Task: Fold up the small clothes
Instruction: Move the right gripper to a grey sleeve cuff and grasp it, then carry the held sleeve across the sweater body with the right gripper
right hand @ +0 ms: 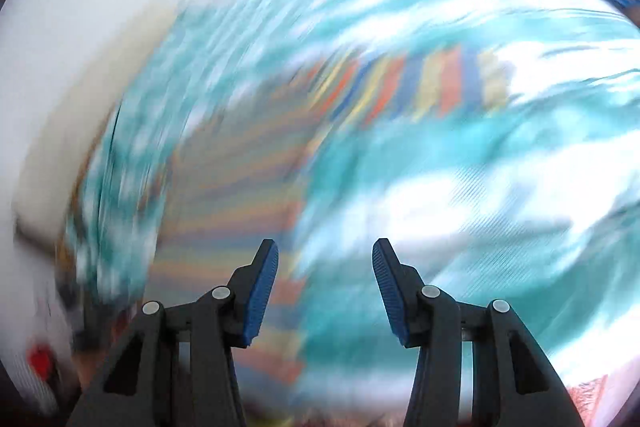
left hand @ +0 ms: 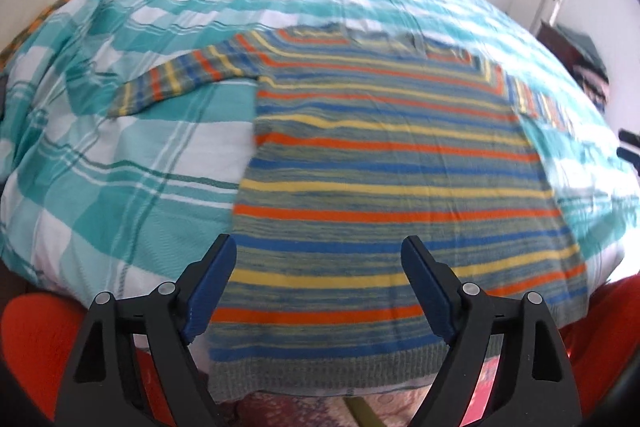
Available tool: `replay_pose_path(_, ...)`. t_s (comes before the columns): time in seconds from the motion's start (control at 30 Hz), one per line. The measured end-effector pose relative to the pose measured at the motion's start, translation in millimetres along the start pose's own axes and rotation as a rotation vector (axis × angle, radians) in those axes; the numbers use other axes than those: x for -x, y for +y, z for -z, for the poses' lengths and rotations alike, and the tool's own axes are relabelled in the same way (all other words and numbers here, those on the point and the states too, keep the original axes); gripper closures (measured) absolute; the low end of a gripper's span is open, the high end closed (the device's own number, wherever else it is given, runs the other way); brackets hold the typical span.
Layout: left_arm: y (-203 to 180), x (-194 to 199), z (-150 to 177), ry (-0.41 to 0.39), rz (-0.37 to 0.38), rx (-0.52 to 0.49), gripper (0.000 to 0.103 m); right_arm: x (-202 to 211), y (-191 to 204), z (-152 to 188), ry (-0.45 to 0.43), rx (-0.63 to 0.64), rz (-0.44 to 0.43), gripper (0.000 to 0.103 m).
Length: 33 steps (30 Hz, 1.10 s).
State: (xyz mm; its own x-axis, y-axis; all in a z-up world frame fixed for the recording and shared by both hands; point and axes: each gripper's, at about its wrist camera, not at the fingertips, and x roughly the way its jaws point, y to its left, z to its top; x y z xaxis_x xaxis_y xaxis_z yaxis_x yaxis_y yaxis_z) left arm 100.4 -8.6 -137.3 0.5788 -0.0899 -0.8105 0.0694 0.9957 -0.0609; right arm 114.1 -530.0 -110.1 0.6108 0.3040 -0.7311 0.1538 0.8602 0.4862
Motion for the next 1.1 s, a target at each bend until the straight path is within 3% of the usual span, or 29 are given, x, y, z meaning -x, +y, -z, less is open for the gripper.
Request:
replay_pose_path(0.1,10,3,-1,-0.015,-0.038,0.039,0.017,-5,-56,-56,-0.084,-0.134,0.036,0.053)
replay_pose_path(0.23,23,-2,-1,0.007,-0.11,0.08,0.017,-41,-118,-106,-0.075,-0.246,0.058,0.053)
replay_pose_path(0.4,31,-18,4,0.068,-0.175,0.092,0.017,-90,-159,-131,-0.037,-0.314,0.077,0.054)
replay_pose_path(0.57,29,-28,5,0.097,-0.2,0.074,0.017,-124,-178,-131,0.006,-0.333,0.069,0.054)
replay_pose_path(0.63,27,-31,6,0.105,-0.202,0.066,0.017,-129,-180,-131,0.021,-0.334,0.036,0.071)
replay_pose_path(0.67,26,-33,6,0.112,-0.202,0.059,0.017,-134,-179,-130,0.051,-0.336,0.008,0.098)
replay_pose_path(0.77,23,-35,7,0.121,-0.203,0.038,0.017,-131,-175,-127,0.066,-0.337,-0.037,0.098)
replay_pose_path(0.9,24,-29,10,0.096,-0.188,0.033,0.017,-100,-153,-138,-0.032,-0.296,-0.064,0.098)
replay_pose_path(1.1,30,-31,14,0.1,-0.153,0.057,0.017,-66,-50,-171,-0.066,-0.121,-0.215,0.098)
